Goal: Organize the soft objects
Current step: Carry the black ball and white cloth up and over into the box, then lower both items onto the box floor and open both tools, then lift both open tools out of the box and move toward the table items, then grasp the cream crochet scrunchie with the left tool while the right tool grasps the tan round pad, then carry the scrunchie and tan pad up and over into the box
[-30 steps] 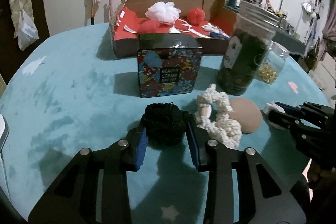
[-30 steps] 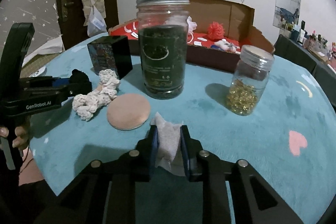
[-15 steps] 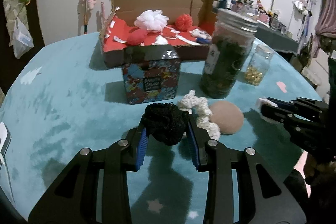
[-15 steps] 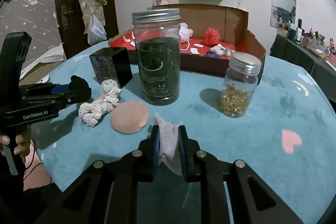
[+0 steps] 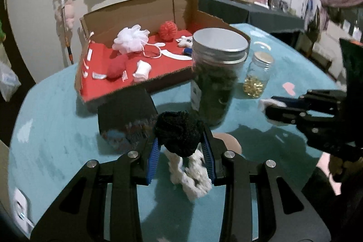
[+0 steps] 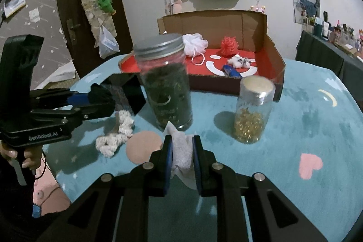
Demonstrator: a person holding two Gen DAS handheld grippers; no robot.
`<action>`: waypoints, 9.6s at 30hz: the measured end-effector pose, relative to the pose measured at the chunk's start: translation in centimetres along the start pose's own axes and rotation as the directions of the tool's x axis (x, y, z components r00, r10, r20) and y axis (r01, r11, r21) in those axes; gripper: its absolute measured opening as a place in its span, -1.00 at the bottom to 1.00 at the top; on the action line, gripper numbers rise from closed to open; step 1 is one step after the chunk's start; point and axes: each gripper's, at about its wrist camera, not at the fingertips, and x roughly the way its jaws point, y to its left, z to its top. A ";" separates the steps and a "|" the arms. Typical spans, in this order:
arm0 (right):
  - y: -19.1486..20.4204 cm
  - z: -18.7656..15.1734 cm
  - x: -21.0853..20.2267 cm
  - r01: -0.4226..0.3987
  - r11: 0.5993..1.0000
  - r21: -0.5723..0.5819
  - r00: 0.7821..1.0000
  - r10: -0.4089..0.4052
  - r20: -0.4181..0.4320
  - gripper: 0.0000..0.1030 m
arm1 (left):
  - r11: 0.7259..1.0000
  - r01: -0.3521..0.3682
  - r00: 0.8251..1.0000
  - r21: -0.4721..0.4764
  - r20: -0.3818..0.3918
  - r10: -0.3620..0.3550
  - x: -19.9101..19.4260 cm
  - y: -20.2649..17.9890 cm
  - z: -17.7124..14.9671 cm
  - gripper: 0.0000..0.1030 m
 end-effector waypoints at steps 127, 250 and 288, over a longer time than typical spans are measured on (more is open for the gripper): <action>-8.1 19.1 20.3 -0.266 0.954 -0.139 0.818 0.147 -0.556 0.06 | 0.943 0.324 0.885 0.083 -0.379 -0.270 16.2 5.7 15.8 0.34; 1.1 0.1 3.2 -0.211 0.974 -0.078 0.969 0.198 -0.145 -0.70 | 0.993 0.081 0.996 -0.087 0.035 -0.078 1.3 -0.3 -5.8 -0.49; -12.4 2.3 1.0 0.107 0.992 0.063 0.981 -0.095 -0.168 -0.69 | 0.995 -0.033 0.999 -0.097 -0.017 0.031 2.0 12.6 -3.7 -0.49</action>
